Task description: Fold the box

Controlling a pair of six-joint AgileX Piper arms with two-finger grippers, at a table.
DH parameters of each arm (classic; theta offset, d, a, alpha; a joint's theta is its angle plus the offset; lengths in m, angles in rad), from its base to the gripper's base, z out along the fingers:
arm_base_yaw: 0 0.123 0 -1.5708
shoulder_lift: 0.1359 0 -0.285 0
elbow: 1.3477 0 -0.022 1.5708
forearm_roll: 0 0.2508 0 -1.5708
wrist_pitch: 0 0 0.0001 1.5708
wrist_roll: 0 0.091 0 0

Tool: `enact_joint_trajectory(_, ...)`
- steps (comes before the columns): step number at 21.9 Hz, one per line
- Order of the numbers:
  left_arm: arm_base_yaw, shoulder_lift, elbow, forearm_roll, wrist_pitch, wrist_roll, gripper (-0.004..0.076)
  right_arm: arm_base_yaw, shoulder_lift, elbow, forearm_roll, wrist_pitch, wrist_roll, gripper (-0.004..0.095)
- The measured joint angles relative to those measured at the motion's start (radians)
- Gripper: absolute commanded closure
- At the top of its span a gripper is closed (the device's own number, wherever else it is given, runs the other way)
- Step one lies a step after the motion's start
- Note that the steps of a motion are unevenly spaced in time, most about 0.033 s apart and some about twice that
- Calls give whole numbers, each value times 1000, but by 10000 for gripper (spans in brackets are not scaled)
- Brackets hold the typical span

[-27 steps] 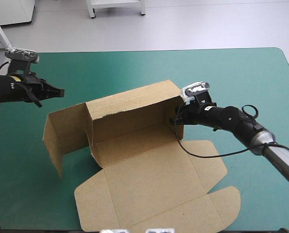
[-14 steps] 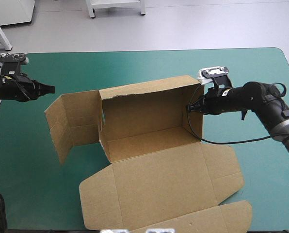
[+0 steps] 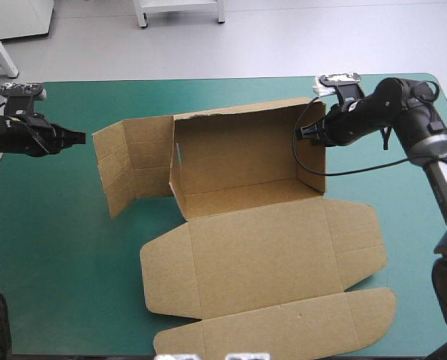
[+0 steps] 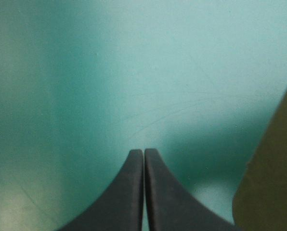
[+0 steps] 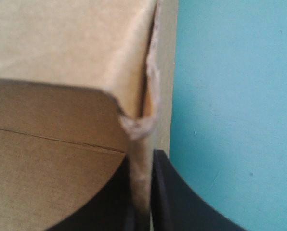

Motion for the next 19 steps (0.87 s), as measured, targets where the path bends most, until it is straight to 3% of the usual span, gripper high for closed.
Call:
enact_joint_trajectory(8, 0, 0, 0, -1, 0, 0, 731, -1, 217, -85, 18, 13, 23, 907)
enact_joint_trajectory(14, 0, 0, -1, -5, 13, 0, 731, -2, 295, -84, 37, -178, 6, 899)
enact_joint_trajectory(16, 0, 0, -1, -5, 15, 0, 731, -1, 295, -83, 41, -188, -23, 805)
enact_joint_trajectory(19, 0, 0, -1, -5, 18, 0, 732, -1, 297, -83, 53, -194, -52, 540)
